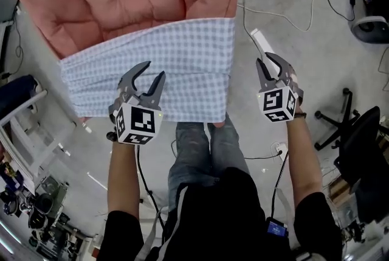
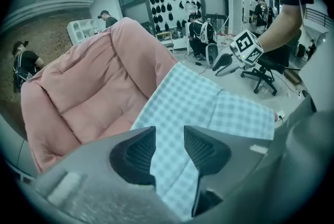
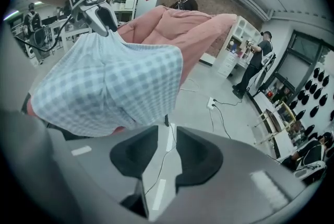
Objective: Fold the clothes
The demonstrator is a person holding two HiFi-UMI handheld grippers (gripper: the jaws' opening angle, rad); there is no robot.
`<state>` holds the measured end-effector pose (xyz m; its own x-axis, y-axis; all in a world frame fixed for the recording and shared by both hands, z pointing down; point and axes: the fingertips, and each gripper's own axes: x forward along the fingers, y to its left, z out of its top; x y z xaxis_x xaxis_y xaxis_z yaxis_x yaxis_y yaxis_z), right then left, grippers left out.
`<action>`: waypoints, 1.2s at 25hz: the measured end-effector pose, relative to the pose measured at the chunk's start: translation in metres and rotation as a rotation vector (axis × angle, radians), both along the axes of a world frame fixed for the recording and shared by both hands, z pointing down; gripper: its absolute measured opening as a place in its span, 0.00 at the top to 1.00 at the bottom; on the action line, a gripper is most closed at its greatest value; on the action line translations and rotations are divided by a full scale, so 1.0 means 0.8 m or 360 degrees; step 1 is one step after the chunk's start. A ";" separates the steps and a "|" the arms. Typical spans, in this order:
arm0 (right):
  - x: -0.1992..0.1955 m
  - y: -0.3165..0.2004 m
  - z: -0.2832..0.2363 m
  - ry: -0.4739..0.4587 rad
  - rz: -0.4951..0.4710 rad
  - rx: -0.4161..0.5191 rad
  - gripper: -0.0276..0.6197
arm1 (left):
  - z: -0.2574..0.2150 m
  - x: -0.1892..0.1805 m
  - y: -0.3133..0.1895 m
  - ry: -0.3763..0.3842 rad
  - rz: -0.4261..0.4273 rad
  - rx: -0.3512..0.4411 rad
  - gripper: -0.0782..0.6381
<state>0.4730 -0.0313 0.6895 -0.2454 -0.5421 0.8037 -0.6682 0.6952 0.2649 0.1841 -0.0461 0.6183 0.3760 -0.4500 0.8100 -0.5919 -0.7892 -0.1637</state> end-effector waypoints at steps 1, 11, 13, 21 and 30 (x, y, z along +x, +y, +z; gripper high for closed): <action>-0.006 -0.010 0.001 -0.0001 -0.0016 0.0002 0.78 | 0.002 -0.008 -0.011 -0.0029 0.0010 0.0007 0.64; -0.045 -0.099 -0.011 0.0036 -0.0089 -0.0006 0.78 | 0.022 -0.073 -0.093 -0.0129 0.0196 -0.0086 0.67; -0.058 -0.109 -0.009 0.0032 -0.0121 -0.0005 0.77 | 0.026 -0.064 -0.105 -0.0102 0.0255 -0.0097 0.67; -0.083 -0.144 -0.014 0.0034 -0.0346 -0.0036 0.74 | 0.047 -0.011 -0.120 -0.0073 0.0559 -0.0311 0.61; -0.102 -0.145 0.008 0.0163 -0.0809 -0.0114 0.68 | 0.082 -0.006 -0.112 -0.0132 0.0799 -0.0572 0.62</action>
<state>0.3911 -0.1470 0.6958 -0.3816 -0.3177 0.8680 -0.2148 0.9438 0.2510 0.1790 -0.1357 0.6841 0.4004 0.0719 0.9135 -0.1309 -0.9822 0.1348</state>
